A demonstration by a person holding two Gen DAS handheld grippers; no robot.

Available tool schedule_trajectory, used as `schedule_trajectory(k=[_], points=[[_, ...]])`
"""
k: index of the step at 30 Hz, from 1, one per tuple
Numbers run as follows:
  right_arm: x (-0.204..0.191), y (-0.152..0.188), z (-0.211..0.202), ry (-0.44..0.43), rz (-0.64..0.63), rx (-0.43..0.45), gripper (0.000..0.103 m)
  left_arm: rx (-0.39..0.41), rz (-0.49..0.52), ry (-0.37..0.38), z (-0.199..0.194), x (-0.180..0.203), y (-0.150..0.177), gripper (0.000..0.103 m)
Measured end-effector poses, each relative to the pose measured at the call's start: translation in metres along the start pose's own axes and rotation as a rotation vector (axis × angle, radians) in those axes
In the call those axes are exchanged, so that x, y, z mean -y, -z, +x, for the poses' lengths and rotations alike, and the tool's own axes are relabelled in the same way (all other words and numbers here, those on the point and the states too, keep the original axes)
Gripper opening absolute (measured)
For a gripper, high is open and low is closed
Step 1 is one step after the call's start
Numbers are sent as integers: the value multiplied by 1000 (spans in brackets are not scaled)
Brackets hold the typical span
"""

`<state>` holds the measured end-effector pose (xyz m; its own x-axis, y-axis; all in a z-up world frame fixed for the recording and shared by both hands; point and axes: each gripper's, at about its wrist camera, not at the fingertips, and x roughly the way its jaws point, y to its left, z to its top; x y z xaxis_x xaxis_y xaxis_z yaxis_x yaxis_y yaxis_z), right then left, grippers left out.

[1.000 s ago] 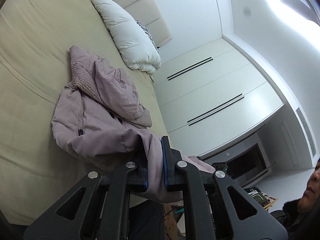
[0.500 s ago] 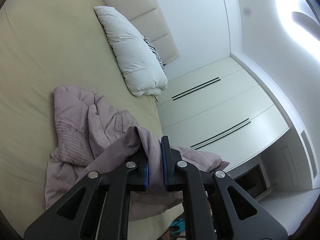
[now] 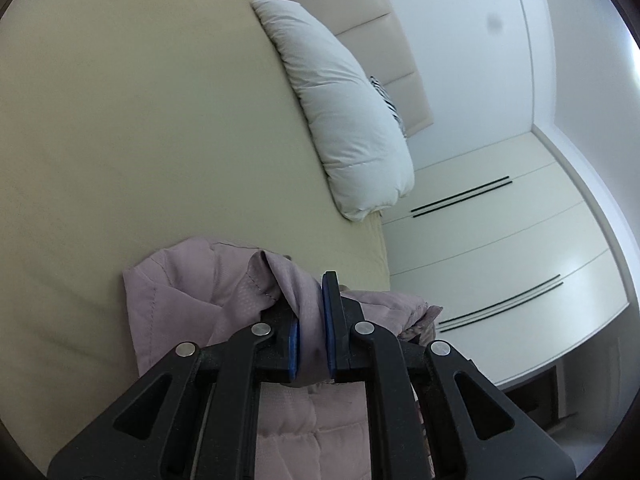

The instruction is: Fold large clothes

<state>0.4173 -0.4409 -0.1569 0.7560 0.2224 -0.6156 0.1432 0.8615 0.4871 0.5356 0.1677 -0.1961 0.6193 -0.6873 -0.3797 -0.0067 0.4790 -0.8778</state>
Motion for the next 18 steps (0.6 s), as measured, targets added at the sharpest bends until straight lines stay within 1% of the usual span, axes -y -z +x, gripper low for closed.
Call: schedule_trajectory(k=[1, 3, 4, 5, 6, 7, 8, 9, 10, 11, 12, 13, 14, 16, 18], points=[[4, 0, 11, 16, 10, -15, 10, -3, -8, -17, 7, -5, -4, 10], [12, 1, 29, 36, 34, -46, 11, 7, -23, -22, 11, -11, -13, 14], [16, 0, 35, 34, 54, -62, 13, 23, -34, -26, 9, -14, -16, 19], [20, 0, 37, 23, 73, -71, 16, 49, -44, -25, 3, -16, -20, 29], [23, -3, 38, 11, 91, -71, 23, 79, -52, -19, -6, -19, -24, 37], [24, -5, 35, -7, 107, -67, 27, 107, -55, -25, -16, -19, -26, 57], [23, -6, 32, -15, 111, -63, 38, 144, -50, -44, -27, -17, -27, 62], [22, -6, 26, -7, 107, -52, 53, 163, -29, -55, -36, -13, -26, 62], [18, -7, 20, 4, 97, -41, 59, 161, 4, -58, -42, -6, -24, 62], [12, -10, 14, 14, 86, -20, 71, 159, 41, -64, -47, 2, -20, 62], [7, -8, 2, 42, 67, 19, 81, 164, 77, -83, -51, 11, -15, 62], [0, -9, -6, 66, 44, 47, 82, 173, 112, -106, -55, 19, -9, 62], [-9, -6, -15, 74, 9, 54, 82, 183, 160, -127, -59, 30, -3, 62], [-32, 4, -22, 64, -80, 18, 80, 192, 258, -178, -63, 52, 11, 62], [-62, 23, -23, 73, -205, -22, 72, 181, 366, -226, -54, 76, 27, 62]])
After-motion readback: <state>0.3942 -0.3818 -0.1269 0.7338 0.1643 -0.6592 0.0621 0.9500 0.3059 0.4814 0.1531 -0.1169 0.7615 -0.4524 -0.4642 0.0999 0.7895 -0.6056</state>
